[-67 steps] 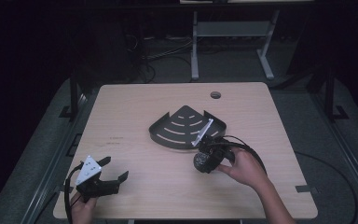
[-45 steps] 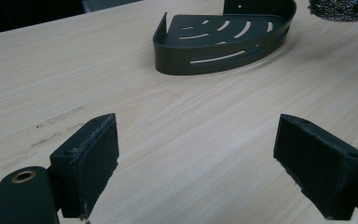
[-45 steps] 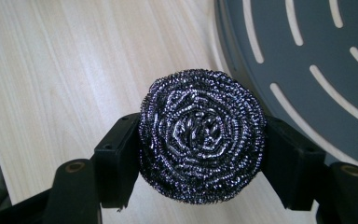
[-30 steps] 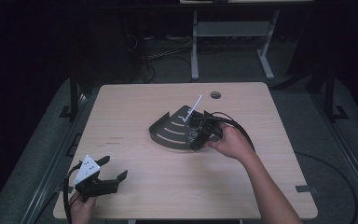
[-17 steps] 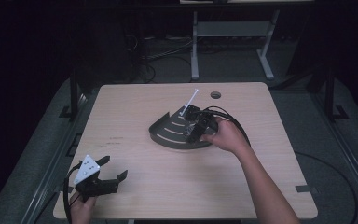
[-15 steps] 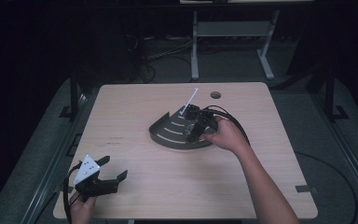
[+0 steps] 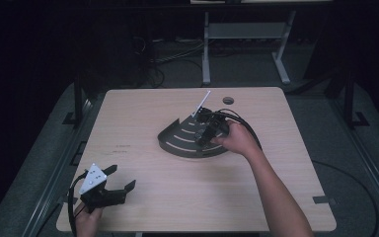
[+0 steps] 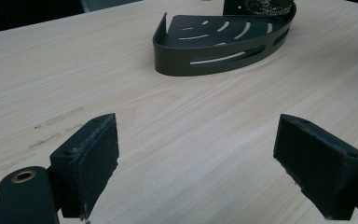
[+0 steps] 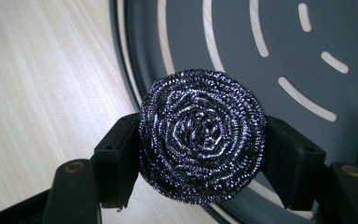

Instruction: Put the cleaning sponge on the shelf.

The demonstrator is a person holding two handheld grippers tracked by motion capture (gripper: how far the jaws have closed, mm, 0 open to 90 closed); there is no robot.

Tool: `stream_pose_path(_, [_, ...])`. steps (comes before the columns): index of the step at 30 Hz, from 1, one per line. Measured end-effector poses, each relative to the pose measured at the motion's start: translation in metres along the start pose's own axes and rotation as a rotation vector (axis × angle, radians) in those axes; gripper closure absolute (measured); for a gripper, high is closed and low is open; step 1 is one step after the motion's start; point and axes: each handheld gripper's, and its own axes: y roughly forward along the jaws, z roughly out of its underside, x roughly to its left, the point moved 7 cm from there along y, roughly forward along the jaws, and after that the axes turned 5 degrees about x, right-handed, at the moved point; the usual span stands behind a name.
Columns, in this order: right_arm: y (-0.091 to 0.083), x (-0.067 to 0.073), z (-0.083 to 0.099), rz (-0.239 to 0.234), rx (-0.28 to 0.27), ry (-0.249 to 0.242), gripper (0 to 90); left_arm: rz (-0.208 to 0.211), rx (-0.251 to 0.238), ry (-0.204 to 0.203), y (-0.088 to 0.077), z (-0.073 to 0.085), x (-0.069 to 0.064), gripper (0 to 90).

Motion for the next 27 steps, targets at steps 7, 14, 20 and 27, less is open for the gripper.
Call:
stream_pose_path(7, [0.005, -0.011, -0.008, 0.010, 0.025, 0.017, 32.7, -0.004, 0.000, 0.000, 0.000, 0.000, 0.001, 13.3])
stream_pose_path(14, [0.015, -0.020, -0.013, 0.014, 0.021, 0.043, 32.6, 0.001, 0.001, 0.007, 0.000, -0.001, 0.000, 13.3])
stream_pose_path(20, [0.021, -0.024, -0.014, 0.015, 0.025, 0.063, 32.5, 0.003, -0.008, 0.002, 0.000, -0.001, 0.001, 13.3])
stream_pose_path(27, [0.030, -0.027, -0.017, 0.026, 0.036, 0.074, 32.4, 0.003, -0.005, 0.000, 0.001, -0.001, 0.001, 13.3])
